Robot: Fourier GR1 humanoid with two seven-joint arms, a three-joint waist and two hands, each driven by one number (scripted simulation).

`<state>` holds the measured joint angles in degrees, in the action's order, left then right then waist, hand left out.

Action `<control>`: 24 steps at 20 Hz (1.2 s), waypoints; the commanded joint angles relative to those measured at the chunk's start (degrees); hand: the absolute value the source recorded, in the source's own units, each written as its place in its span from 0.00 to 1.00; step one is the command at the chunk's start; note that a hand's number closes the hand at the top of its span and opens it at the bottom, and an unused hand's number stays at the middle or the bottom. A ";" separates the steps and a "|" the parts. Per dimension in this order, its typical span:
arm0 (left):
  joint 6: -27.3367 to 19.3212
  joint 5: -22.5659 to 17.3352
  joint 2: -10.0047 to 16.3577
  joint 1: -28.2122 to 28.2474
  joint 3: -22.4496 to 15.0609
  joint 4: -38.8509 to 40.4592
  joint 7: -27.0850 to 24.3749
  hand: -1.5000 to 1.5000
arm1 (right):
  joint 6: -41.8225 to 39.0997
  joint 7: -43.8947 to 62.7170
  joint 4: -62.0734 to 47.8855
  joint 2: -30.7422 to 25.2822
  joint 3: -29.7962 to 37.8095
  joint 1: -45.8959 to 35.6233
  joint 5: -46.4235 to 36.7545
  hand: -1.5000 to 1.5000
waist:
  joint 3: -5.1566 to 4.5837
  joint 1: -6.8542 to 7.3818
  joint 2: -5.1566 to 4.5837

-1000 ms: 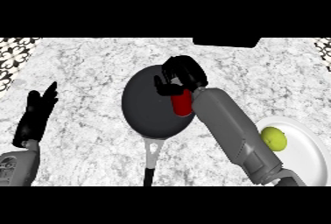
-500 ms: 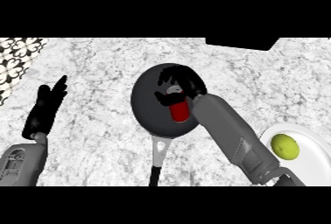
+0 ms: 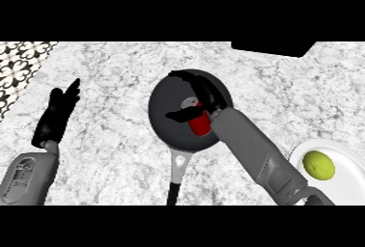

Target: Pick the can from the plate and place it in the pan

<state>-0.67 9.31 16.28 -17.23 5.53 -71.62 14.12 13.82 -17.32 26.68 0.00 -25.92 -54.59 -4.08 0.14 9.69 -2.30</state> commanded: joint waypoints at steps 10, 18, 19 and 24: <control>-0.58 0.02 0.48 1.79 1.12 -0.43 1.09 0.50 | 7.28 -6.11 -3.22 0.00 3.75 -4.03 16.05 0.00 | -0.05 -3.27 0.71; -1.15 -1.39 0.97 7.38 4.04 -0.59 -2.85 0.50 | -0.30 -10.89 -10.32 -6.70 12.39 -6.55 19.33 0.00 | -0.11 -7.26 1.42; -0.45 -1.45 1.59 8.54 3.95 -1.86 -1.90 0.50 | -3.92 -12.19 -11.19 -10.04 12.67 -6.21 19.31 0.00 | -0.08 -7.01 1.38; -1.58 -0.93 0.97 7.96 3.88 -3.39 -0.08 0.50 | -14.38 -15.93 -13.36 -17.56 14.86 -4.43 19.88 0.00 | -0.06 -7.62 1.44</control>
<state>-2.31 8.48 17.29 -10.00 9.20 -74.41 13.99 7.18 -30.21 15.70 -11.88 -12.81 -60.15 15.24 0.06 2.37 -0.80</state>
